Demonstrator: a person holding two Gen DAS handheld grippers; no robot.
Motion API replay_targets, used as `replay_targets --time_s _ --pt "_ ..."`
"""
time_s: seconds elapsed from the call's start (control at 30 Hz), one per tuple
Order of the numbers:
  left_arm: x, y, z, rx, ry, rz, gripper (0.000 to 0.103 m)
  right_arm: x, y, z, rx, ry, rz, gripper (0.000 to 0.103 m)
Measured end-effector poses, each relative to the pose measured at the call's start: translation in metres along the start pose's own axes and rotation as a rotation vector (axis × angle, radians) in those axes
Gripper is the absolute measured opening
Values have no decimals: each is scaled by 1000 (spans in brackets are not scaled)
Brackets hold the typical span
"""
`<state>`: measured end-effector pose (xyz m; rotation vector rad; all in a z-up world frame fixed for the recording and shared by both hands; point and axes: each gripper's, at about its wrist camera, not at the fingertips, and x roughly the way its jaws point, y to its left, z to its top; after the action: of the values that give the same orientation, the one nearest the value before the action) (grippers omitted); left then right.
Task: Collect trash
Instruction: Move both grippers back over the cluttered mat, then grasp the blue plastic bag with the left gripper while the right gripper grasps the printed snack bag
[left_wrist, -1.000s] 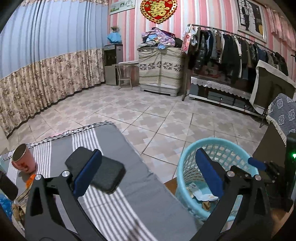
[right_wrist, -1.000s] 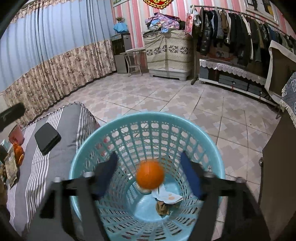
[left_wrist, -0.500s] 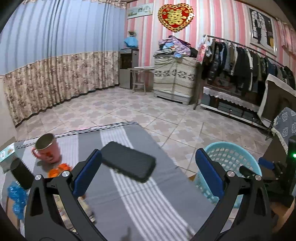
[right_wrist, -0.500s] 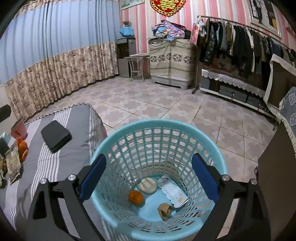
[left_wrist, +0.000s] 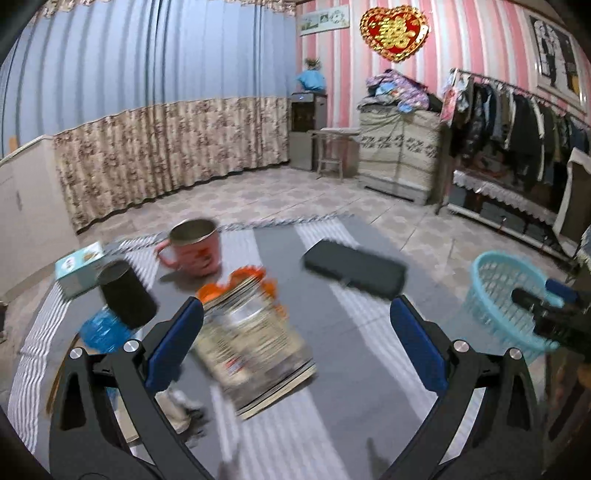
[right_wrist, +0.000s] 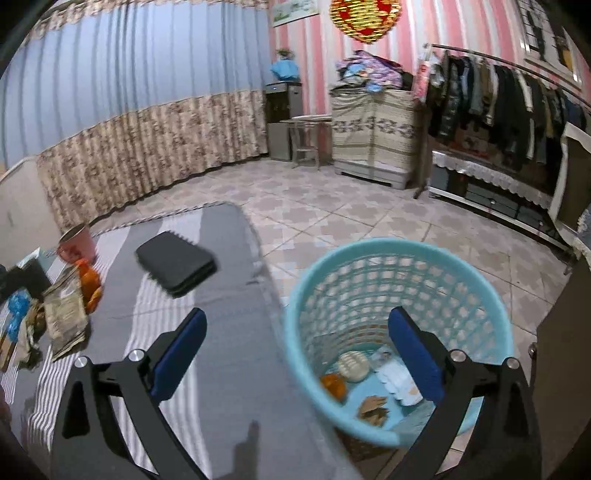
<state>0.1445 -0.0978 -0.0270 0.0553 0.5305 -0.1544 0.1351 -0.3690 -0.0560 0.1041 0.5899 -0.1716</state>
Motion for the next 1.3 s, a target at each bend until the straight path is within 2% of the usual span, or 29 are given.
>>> replay_targets --time_s 0.1,0.23,0.37,0.63,0.7,0.77,1.0,1.1,1.17,1.3 --pt "0 23 -16 -14 28 16 98 0 22 -5 -37 8 38 97" --pt "1 62 -33 -85 64 49 98 -2 51 -8 -81 23 76 97" --pt "5 100 -43 -127 125 98 98 -6 73 -8 -105 11 43 97" --pt "13 150 -47 -144 152 164 98 -2 104 -11 -144 12 48 97" --pt "17 161 -45 -159 153 159 98 2 114 -11 -158 31 60 97" --pt "22 171 -42 -166 151 185 98 9 124 -14 -160 60 82 97" --pt "46 189 -28 -145 174 193 97 25 147 -26 -197 138 134 97" --pt "58 195 -27 -162 205 159 82 28 156 -26 -192 156 166 97" --pt "65 199 -30 -176 231 132 66 30 163 -27 -196 160 175 97" --pt "74 202 -37 -207 270 78 42 34 185 -28 -228 173 197 97"
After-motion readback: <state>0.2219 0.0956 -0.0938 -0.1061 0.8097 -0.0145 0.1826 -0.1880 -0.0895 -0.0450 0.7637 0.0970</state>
